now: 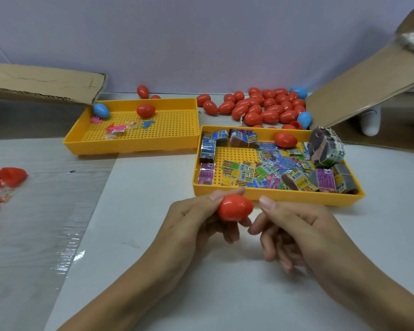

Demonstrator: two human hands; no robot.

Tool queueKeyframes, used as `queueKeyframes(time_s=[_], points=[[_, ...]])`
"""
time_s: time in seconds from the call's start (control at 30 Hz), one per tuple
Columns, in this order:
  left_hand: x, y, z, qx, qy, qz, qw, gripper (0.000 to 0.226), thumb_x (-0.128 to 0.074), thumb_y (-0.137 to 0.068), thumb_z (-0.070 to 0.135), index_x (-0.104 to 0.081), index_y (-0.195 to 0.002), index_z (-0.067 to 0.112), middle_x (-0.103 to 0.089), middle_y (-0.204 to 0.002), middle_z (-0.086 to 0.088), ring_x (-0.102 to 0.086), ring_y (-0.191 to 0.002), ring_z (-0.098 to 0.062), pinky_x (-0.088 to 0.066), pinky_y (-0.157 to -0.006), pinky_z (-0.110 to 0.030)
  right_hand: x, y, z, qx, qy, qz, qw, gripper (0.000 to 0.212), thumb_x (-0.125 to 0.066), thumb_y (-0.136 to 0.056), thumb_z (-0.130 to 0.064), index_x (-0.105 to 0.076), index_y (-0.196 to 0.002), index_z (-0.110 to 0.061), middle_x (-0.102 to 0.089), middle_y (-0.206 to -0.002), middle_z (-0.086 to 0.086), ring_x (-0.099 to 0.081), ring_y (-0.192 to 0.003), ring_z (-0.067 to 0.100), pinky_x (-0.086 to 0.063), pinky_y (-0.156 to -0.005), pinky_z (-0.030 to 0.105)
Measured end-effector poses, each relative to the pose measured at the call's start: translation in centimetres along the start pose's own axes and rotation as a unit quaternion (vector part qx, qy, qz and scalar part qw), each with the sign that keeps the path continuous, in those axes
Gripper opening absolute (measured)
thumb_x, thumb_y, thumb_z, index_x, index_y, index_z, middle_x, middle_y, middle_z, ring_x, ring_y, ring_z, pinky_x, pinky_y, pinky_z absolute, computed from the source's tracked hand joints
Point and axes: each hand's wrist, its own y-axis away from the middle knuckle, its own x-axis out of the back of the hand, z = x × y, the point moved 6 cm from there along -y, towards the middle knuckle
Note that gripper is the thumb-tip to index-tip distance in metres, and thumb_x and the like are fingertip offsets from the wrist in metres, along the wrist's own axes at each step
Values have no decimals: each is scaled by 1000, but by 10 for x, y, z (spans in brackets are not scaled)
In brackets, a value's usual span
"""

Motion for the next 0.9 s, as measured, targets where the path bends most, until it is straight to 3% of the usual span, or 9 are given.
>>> queueKeyframes(time_s=[0.13,0.4,0.47,0.5,0.57,0.63,0.73,0.8,0.9], points=[[-5,4,-4,3,-24,-17,1000,37,-52,-96,45,-74,-116,23,-68,-74,-9,-59,-65,-21,-51,-63,-24,-2,0,3,-14,7,0,1000,46,-55,-80,-55,-67,-59,-15,-57,-47,9,-41,-33,14,-32,-37,13],[-9,6,0,-22,-34,-15,999,34,-49,-96,43,-71,-110,21,-68,-78,-12,-62,-67,-24,-51,-61,-29,-2,1,3,36,25,-1,999,43,-61,-79,-58,-65,-62,-19,-57,-49,4,-42,-36,12,-35,-40,14],[-9,6,1,-27,-29,-11,999,34,-47,-94,42,-71,-104,19,-69,-80,-13,-63,-66,-25,-51,-61,-29,7,2,-3,107,91,45,989,39,-62,-82,-54,-65,-62,-20,-58,-51,4,-45,-40,10,-36,-42,17],[-8,5,1,-29,-25,-6,999,33,-47,-94,41,-71,-101,19,-70,-81,-14,-63,-66,-25,-52,-62,-29,13,4,-9,172,169,85,967,35,-61,-85,-49,-65,-64,-22,-57,-53,1,-47,-43,8,-36,-44,17],[-4,4,3,-27,-5,12,1000,29,-51,-97,38,-72,-99,18,-70,-81,-16,-63,-66,-26,-52,-63,-29,20,11,-25,299,305,161,890,22,-62,-90,-35,-69,-75,-20,-57,-60,-9,-52,-55,9,-36,-52,15],[-1,1,3,-19,24,38,999,32,-51,-95,40,-74,-96,17,-69,-79,-18,-63,-65,-26,-53,-61,-29,24,11,-32,350,376,202,834,18,-65,-90,-29,-73,-91,-13,-63,-76,-5,-57,-73,9,-40,-68,15],[2,-1,3,1,65,70,995,37,-62,-88,52,-76,-86,18,-66,-69,-17,-61,-57,-23,-52,-54,-29,27,-7,-28,284,494,197,798,53,-61,-86,-50,-68,-121,-11,-65,-117,2,-55,-115,21,-42,-97,37],[2,-1,3,7,75,80,994,44,-60,-80,59,-76,-82,18,-62,-63,-14,-58,-51,-21,-49,-47,-27,23,-18,-19,194,563,161,787,73,-52,-84,-64,-55,-138,-15,-53,-143,0,-35,-142,23,-29,-112,45],[1,0,2,11,59,90,994,51,-54,-75,65,-75,-83,20,-58,-58,-7,-51,-46,-17,-43,-43,-24,8,-23,-9,166,603,100,774,71,-29,-93,-63,-32,-152,-23,-32,-158,-9,-5,-152,15,-13,-119,46]])
